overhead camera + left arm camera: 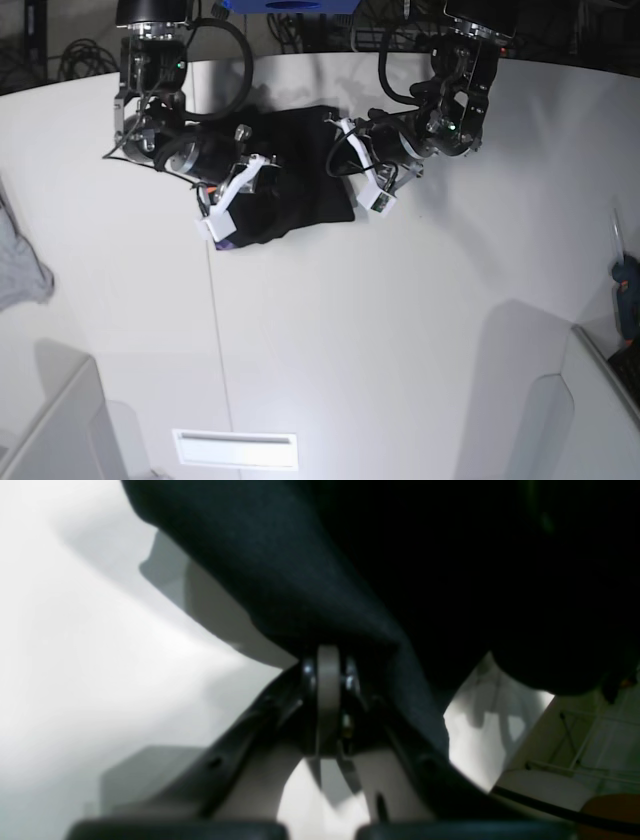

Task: Fold the T-shirt properly
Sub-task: 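Fold the strip in half, left gripper moving toward the right gripper, then release with the left gripper and press the bundle with the right gripper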

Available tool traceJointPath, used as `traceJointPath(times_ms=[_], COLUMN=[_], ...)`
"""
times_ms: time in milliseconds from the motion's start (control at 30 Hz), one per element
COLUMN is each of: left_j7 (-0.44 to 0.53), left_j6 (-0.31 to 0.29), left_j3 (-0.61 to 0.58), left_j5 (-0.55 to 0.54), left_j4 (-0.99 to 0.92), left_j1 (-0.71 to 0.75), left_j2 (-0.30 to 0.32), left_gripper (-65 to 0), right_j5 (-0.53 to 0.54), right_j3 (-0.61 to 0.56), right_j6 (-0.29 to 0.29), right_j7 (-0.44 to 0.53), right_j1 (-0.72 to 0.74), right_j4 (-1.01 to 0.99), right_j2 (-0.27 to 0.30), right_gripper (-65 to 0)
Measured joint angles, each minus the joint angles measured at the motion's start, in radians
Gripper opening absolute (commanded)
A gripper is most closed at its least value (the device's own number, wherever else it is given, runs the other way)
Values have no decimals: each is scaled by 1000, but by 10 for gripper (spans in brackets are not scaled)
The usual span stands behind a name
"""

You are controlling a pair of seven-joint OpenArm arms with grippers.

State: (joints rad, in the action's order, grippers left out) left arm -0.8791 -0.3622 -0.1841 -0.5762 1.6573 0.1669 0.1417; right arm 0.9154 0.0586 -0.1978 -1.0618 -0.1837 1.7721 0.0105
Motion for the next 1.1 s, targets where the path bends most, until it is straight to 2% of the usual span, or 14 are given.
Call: traceJointPath(times_ms=[200, 333, 567, 700, 1100], left_j7=[0, 0, -7, -101, -112], left_j6=[0, 0, 0, -3, -8], left_j3=[0, 6, 127, 160, 334], left_j5=[0, -3, -2, -3, -4], left_j4=[0, 3, 71, 109, 212], left_j1=[1, 16, 80, 89, 224], left_j2=[1, 25, 25, 42, 76], left_gripper=[-650, -650, -650, -650, -650], right_j5=[1, 0, -2, 0, -1], right_j3=[0, 0, 0, 0, 0], right_j6=[0, 0, 0, 0, 0], right_j7=[0, 24, 23, 23, 23], right_j1=[3, 2, 3, 5, 16], right_j4=[-3, -5, -6, -6, -6], right_j2=[0, 0, -7, -27, -33], right_gripper=[-650, -650, -650, -650, -650])
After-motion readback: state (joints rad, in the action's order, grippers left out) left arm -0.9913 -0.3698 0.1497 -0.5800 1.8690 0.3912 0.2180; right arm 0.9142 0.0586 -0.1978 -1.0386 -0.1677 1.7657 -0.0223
